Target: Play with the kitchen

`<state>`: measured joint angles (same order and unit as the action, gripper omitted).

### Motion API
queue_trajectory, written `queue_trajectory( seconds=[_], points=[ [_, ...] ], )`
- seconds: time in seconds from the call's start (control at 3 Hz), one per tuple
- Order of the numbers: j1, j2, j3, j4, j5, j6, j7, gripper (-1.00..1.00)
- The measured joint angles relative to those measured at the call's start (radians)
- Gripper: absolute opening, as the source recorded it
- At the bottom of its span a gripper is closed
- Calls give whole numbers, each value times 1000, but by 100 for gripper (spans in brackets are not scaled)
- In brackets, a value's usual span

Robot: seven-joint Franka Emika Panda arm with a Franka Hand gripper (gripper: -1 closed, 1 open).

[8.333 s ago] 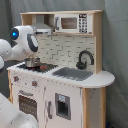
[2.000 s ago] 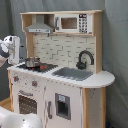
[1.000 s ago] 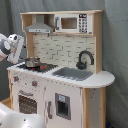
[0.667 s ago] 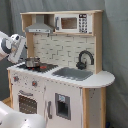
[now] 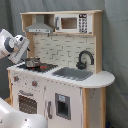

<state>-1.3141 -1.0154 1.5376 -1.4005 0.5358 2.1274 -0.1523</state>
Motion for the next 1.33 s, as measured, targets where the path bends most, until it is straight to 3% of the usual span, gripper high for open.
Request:
queue_trajectory(
  seconds=[0.67,1.33],
  points=[
    [-63,0,25,73,116,-131,38,100],
    [-96,22,25,79,252,-286,67,100]
  ],
)
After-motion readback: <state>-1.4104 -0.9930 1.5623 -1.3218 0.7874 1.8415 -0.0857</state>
